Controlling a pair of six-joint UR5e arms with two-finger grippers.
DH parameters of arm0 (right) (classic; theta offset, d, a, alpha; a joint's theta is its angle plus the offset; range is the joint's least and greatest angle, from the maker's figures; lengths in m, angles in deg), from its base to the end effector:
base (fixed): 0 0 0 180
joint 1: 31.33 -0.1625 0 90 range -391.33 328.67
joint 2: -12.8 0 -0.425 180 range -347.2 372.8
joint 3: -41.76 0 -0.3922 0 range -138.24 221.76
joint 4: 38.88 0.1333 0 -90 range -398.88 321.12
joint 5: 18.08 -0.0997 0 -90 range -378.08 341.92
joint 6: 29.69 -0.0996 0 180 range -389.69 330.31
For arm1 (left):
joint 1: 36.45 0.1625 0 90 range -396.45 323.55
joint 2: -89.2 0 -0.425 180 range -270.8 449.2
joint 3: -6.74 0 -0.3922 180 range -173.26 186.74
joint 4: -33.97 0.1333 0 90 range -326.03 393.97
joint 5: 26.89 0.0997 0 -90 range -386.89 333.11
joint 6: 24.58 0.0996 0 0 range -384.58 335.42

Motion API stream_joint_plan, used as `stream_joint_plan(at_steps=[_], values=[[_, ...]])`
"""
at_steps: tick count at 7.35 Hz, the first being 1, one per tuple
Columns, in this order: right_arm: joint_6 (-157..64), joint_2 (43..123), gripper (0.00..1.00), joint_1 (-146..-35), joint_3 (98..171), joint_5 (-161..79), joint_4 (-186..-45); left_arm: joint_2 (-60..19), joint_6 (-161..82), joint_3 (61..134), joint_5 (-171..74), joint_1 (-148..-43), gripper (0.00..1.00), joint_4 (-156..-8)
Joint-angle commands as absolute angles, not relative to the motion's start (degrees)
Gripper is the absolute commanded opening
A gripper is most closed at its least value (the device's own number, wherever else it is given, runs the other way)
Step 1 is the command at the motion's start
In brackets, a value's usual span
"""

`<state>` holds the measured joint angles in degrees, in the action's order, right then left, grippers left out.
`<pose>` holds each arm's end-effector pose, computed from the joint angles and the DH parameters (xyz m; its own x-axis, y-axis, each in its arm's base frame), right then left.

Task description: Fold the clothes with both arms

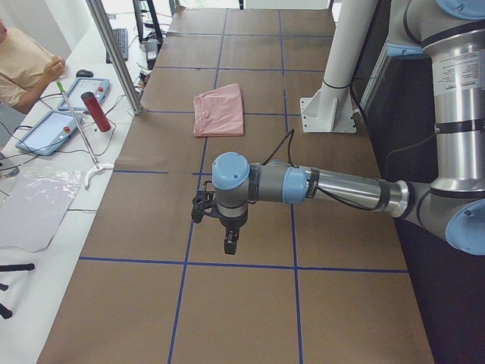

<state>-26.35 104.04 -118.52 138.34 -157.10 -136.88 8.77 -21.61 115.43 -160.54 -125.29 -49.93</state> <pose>0.0346 -0.4801 0.6208 0.6528 -0.0553 0.7555 0.0871 0.9962 -0.0024 -0.0560 -0.4212 0.5861 0.7207 0.1027 -0.6856 -0.0576 0.9944 0.0883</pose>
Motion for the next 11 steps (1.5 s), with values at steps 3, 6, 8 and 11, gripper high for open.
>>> stream_joint_plan(at_steps=[3, 6, 8, 11], values=[[-26.70, 101.92, 1.00, -118.34, 138.52, -157.03, -136.79, 7.99, -21.77, 115.55, -162.50, -125.31, 1.00, -50.14], [-26.52, 101.83, 1.00, -118.34, 138.79, -156.86, -136.79, 7.73, -21.68, 115.37, -162.50, -125.22, 1.00, -50.32], [-26.61, 102.27, 1.00, -118.43, 140.53, -156.68, -136.71, 7.64, -21.59, 115.37, -162.68, -125.22, 1.00, -50.49], [-26.70, 102.54, 1.00, -118.43, 142.99, -155.36, -137.32, 8.34, -21.68, 116.17, -162.68, -125.31, 1.00, -50.40]])
